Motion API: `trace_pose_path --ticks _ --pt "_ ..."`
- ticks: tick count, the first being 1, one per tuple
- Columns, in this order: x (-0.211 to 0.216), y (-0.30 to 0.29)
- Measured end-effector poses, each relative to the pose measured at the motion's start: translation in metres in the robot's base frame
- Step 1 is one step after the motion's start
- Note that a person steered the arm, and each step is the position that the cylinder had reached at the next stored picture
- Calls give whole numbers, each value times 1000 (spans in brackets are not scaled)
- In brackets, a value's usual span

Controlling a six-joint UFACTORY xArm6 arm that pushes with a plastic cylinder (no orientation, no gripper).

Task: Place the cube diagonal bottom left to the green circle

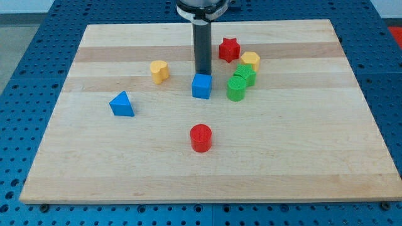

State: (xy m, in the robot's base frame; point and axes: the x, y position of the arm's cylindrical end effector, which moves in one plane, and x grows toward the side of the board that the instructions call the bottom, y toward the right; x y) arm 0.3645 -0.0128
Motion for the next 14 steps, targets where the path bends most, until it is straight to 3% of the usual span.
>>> trace_pose_path --ticks 3,7,14 --pt "31 0" --pt "37 -2" --pt "79 -51"
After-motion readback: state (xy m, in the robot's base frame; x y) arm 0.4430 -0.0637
